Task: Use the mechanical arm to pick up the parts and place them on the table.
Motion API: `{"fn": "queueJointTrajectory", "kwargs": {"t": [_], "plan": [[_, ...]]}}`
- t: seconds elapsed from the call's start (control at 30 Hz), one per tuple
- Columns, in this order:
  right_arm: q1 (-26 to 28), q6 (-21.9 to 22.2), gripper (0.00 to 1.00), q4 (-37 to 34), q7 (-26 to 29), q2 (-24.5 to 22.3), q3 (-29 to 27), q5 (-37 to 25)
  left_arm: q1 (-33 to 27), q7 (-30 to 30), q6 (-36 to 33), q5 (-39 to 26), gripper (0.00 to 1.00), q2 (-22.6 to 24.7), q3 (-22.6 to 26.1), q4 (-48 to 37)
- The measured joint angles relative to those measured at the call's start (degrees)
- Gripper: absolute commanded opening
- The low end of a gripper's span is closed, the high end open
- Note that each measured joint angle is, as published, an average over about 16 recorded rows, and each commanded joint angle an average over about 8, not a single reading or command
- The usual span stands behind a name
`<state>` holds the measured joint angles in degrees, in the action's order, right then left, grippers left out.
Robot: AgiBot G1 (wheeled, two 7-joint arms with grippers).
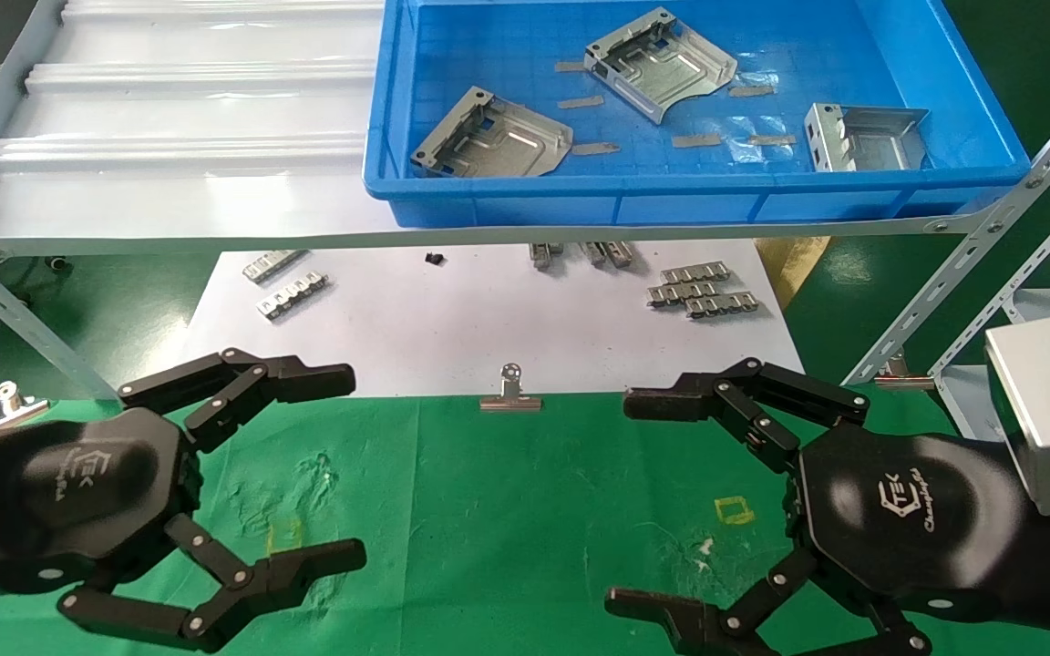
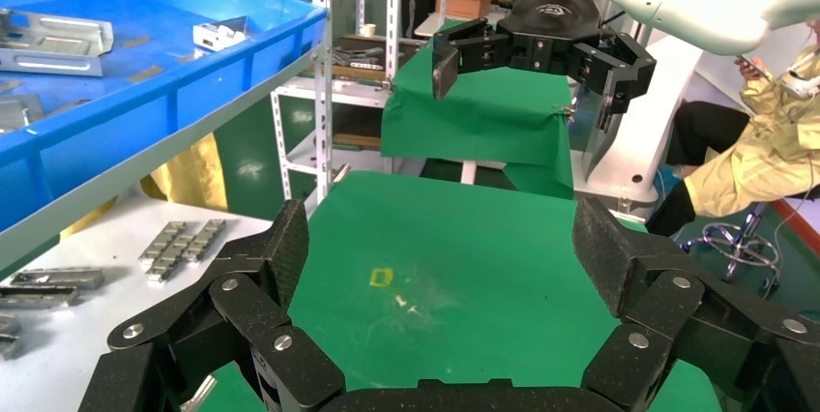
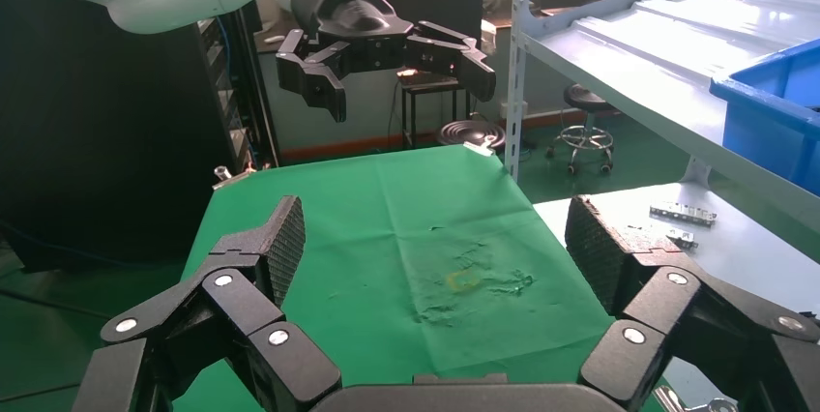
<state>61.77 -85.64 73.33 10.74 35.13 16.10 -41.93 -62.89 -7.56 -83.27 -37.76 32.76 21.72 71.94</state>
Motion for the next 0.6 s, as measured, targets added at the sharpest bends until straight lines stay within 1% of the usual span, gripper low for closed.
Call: {"fn": "queueJointTrajectory", "kwargs": {"t": [0.03, 0.07, 0.1, 0.6], "plan": [[0.0, 0.0, 1.0, 0.0, 0.0, 0.0, 0.0, 0.0, 0.0, 0.0, 0.0, 0.0, 0.09, 0.0, 0.0, 0.0], [0.0, 0.0, 1.0, 0.0, 0.0, 0.0, 0.0, 0.0, 0.0, 0.0, 0.0, 0.0, 0.01, 0.0, 0.0, 0.0], [0.0, 0.0, 1.0, 0.0, 0.0, 0.0, 0.0, 0.0, 0.0, 0.0, 0.0, 0.0, 0.0, 0.0, 0.0, 0.0], [0.0, 0.0, 1.0, 0.0, 0.0, 0.0, 0.0, 0.0, 0.0, 0.0, 0.0, 0.0, 0.0, 0.0, 0.0, 0.0]]}}
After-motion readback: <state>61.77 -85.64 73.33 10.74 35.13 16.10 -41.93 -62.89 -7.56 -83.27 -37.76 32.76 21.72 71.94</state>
